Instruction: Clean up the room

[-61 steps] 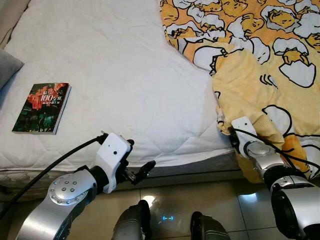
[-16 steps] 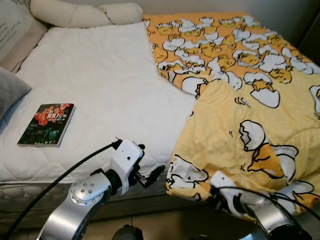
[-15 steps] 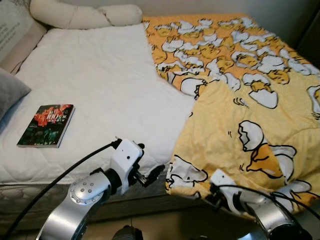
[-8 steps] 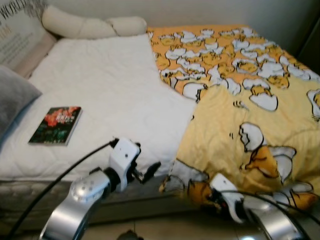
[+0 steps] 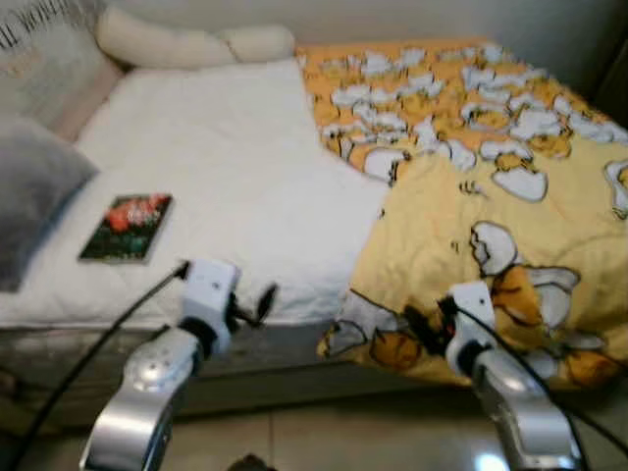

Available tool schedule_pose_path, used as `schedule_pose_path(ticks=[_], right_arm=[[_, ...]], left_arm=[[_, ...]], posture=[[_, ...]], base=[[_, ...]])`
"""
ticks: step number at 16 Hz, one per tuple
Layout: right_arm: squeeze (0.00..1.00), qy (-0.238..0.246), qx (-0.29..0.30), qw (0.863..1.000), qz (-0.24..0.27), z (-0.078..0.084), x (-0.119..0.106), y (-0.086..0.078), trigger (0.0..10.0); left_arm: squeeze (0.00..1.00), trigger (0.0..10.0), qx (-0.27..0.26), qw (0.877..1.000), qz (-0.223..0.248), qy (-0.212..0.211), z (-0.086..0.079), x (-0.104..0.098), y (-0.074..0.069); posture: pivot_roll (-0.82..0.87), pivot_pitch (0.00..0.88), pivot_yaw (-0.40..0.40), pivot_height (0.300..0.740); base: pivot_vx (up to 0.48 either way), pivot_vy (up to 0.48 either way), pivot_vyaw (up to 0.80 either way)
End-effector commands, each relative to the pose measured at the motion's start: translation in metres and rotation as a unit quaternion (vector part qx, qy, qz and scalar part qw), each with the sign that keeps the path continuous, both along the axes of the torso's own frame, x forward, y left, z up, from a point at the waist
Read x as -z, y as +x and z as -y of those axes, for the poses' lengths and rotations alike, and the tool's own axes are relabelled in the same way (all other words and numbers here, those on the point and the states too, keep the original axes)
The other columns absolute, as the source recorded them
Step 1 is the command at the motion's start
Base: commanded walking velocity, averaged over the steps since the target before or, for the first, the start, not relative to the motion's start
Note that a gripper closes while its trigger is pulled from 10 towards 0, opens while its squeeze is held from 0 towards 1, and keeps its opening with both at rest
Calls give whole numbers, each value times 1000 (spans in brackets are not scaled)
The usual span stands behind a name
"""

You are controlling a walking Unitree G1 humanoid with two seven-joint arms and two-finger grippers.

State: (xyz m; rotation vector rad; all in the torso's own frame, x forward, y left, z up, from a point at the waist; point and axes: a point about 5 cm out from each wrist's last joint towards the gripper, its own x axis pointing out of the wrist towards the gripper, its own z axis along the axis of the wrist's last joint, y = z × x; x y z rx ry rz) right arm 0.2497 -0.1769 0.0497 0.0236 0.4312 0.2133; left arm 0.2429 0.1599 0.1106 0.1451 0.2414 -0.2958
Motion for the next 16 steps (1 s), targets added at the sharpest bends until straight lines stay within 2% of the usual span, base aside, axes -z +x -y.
schedule_pose_path(ticks=[1,3,5,6,8,11,14,16], right_arm=[[0,2,26,999,29,5,-11,3,10000],[0,5,57,996,73,-3,-28,6,10000],[0,-47,81,989,114,-3,-40,8,10000],[0,-50,71,990,115,-5,-41,7,10000],[0,-23,47,992,112,-11,-43,6,10000],[0,0,21,992,122,-21,-50,11,10000],[0,8,22,994,108,-20,-45,11,10000],[0,10,17,994,104,-20,-44,10,10000]], left_arm=[[0,10000,-28,999,15,7,-7,-4,3],[0,10000,-75,997,35,6,-18,-8,2],[0,10000,-85,995,45,1,-21,-10,-2],[0,10000,-89,995,44,-5,-21,-9,-5],[0,10000,-92,995,44,-10,-21,-7,-8],[0,10000,-98,994,50,-15,-21,-9,-7],[0,10000,-100,993,52,-15,-24,-11,-8],[0,10000,-99,994,53,-15,-25,-11,-8]], posture=[[-70,0,14,740],[-59,0,-2,740],[-58,0,-4,740],[-61,0,-1,740],[-59,0,-4,740],[-40,0,-26,740],[-35,0,-30,740],[-38,0,-23,740]], base=[[0,0,0],[0,0,0],[0,0,0],[0,0,0],[0,0,0],[266,0,0],[330,0,0],[339,0,-800]])
